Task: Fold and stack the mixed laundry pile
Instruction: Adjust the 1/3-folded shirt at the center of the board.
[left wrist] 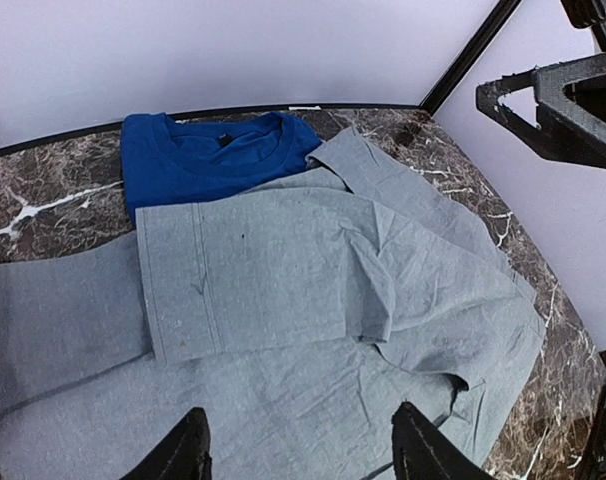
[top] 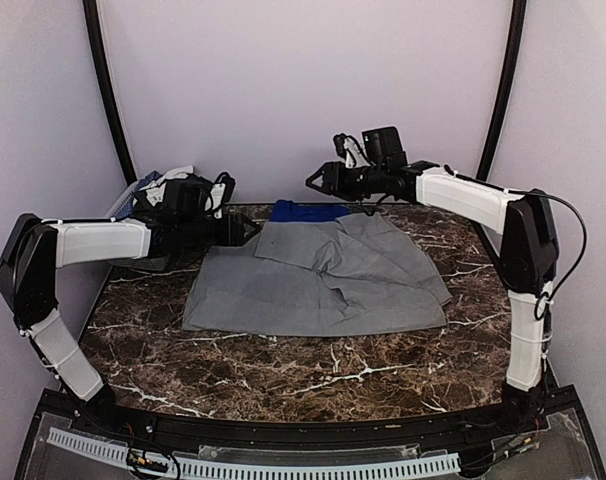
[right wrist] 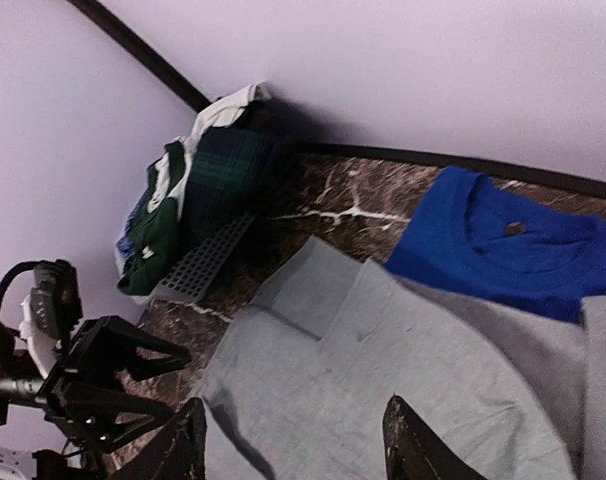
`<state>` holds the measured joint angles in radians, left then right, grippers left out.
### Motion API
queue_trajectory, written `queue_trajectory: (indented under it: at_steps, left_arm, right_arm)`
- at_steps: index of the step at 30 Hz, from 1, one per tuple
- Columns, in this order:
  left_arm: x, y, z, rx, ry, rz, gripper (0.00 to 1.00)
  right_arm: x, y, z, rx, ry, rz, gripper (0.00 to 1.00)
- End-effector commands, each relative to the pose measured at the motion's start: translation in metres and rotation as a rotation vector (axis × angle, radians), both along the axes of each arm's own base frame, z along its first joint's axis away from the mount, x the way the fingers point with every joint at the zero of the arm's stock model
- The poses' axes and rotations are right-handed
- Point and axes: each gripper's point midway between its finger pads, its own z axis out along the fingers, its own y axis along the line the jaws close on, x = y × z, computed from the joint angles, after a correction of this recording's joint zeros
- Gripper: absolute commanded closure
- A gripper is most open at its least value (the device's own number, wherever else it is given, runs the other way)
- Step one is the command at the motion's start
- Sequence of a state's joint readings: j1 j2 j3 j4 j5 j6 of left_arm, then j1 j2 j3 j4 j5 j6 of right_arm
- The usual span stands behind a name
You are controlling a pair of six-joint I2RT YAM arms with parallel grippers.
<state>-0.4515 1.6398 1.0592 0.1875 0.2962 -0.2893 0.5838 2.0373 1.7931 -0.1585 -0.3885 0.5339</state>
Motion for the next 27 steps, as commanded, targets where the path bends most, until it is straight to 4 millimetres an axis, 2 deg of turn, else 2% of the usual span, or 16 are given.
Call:
queue_trajectory:
  at_steps: [1, 6, 13, 17, 20, 23, 26, 27]
  left_arm:
    - [0.012, -0.008, 0.006, -0.014, 0.057, -0.008, 0.39]
    - [0.014, -0.010, 0.007, -0.030, 0.055, -0.011, 0.39]
    - [0.012, -0.004, -0.001, -0.009, 0.075, 0.000, 0.39]
    - [0.011, -0.002, -0.002, -0.007, 0.081, 0.007, 0.39]
    - [0.011, 0.002, -0.003, 0.002, 0.084, 0.022, 0.39]
    - [0.013, 0.010, -0.005, 0.012, 0.103, 0.053, 0.39]
    - [0.014, 0.019, -0.002, 0.005, 0.115, 0.091, 0.39]
    - [0.014, 0.021, -0.001, 0.004, 0.117, 0.100, 0.39]
  right_arm:
    - [0.033, -0.036, -0.062, -0.304, -0.008, 0.013, 0.40]
    - [0.051, -0.039, -0.097, -0.437, -0.038, 0.031, 0.38]
    - [0.065, -0.039, -0.131, -0.535, -0.045, 0.064, 0.37]
    - [0.067, -0.034, -0.140, -0.541, -0.056, 0.106, 0.38]
    - [0.062, -0.025, -0.140, -0.511, -0.053, 0.153, 0.48]
    - [0.055, -0.020, -0.139, -0.491, -0.050, 0.204, 0.66]
    - [0.050, -0.021, -0.139, -0.497, -0.041, 0.214, 0.99]
    - [0.049, -0.022, -0.139, -0.502, -0.039, 0.212, 1.00]
